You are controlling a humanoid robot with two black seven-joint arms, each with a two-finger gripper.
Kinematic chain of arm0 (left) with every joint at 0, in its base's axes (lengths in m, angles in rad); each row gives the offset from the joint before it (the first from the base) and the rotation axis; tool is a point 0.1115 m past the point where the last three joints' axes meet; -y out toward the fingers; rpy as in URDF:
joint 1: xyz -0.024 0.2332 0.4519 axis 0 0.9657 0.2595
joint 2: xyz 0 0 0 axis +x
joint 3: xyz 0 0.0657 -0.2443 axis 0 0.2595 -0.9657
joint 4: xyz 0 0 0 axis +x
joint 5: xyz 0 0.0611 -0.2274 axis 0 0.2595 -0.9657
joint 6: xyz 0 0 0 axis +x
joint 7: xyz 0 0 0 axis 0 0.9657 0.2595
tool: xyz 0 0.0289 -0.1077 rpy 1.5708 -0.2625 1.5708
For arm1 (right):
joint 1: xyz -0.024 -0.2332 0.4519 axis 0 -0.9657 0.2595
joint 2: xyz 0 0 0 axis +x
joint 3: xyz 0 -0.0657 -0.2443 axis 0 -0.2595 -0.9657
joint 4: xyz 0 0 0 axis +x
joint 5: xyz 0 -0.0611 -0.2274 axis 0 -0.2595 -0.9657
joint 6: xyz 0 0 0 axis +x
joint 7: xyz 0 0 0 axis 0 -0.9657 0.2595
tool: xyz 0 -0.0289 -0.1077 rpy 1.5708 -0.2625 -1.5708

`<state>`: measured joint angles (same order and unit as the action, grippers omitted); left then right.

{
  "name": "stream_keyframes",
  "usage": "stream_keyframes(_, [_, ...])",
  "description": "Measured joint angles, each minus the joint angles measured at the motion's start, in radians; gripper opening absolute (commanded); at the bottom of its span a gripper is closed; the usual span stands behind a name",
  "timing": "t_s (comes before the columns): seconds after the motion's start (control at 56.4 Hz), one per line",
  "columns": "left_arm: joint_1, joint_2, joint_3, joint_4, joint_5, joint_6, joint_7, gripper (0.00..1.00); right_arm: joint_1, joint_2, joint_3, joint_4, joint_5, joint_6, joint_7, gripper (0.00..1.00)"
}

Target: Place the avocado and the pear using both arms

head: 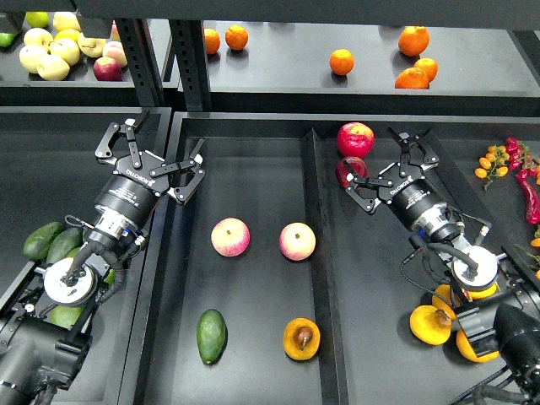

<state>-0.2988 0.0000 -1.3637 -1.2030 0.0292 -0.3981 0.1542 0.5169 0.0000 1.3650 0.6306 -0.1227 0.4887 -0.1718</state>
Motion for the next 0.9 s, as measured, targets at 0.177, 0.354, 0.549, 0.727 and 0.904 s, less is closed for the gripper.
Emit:
stream_keyframes(0.177, [0.0, 0.0, -0.001, 0.0, 0.0, -0.004, 0.0, 1.0, 0.0, 0.0, -0.001, 0.001, 0.0, 0.0, 0.0, 1.0])
stream_keyframes(0.354, [-0.001, 0.0, -0.008, 0.003, 0.0, -0.017, 0.001, 1.0, 0.0, 0.0, -0.001, 0.001, 0.0, 0.0, 0.0, 1.0])
stream_keyframes(0.549, [-0.006, 0.0, -0.009, 0.005, 0.0, -0.035, 0.002, 1.0, -0.001, 0.0, -0.001, -0.002, 0.0, 0.0, 0.0, 1.0])
stream_keyframes(0.727, [-0.009, 0.0, -0.009, 0.006, 0.0, -0.052, 0.002, 1.0, -0.003, 0.0, 0.0, -0.002, 0.0, 0.0, 0.0, 1.0])
stream_keyframes(0.904, [-0.016, 0.0, -0.009, 0.01, 0.0, -0.058, 0.003, 1.0, -0.003, 0.0, 0.0, -0.002, 0.0, 0.0, 0.0, 1.0])
